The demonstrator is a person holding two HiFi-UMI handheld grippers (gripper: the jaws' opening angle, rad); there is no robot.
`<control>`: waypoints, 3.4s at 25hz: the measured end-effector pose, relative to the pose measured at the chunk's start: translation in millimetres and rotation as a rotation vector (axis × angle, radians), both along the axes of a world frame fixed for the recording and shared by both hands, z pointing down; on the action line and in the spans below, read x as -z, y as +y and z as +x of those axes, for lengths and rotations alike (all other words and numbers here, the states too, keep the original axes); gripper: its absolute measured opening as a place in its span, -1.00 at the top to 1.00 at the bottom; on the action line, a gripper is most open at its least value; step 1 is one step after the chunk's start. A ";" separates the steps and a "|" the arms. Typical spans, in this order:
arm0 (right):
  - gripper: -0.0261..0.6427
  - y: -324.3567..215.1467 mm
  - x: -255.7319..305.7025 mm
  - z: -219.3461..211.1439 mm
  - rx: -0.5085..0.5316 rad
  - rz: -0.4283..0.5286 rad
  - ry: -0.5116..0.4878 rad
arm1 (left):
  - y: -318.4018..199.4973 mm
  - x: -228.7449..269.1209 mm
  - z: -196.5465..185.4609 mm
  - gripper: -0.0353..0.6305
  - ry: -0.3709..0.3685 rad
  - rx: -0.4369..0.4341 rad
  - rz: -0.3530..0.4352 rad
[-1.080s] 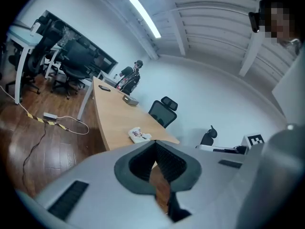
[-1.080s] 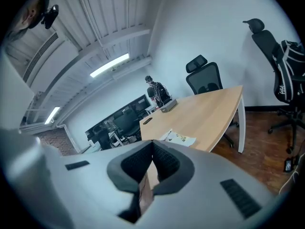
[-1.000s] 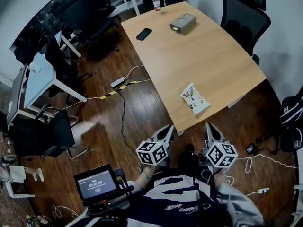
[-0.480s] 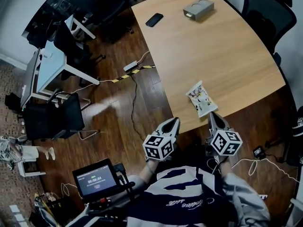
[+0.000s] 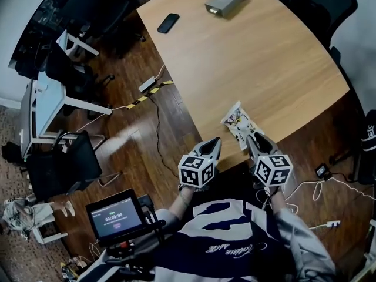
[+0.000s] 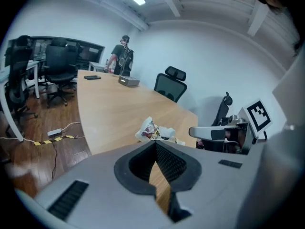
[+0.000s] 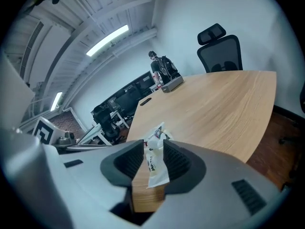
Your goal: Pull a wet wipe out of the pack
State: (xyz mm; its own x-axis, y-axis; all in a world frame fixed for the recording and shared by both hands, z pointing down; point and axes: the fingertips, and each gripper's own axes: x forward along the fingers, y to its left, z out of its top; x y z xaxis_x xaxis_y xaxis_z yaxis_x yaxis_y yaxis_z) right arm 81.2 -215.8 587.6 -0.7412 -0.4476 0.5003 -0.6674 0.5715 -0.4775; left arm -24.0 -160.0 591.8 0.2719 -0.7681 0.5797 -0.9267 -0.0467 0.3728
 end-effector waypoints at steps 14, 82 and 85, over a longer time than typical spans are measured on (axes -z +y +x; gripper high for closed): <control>0.58 -10.0 -30.9 -38.6 -0.067 0.047 0.309 | -87.4 -40.9 8.1 0.88 -0.131 -0.517 -0.130; 0.72 -46.8 -0.1 -9.3 -0.189 -0.041 0.196 | -96.9 -73.0 46.9 0.88 -0.490 -0.849 -0.012; 0.69 -41.1 -31.0 -24.1 -0.068 -0.159 0.227 | -97.9 -72.4 49.5 0.88 -0.539 -0.883 0.040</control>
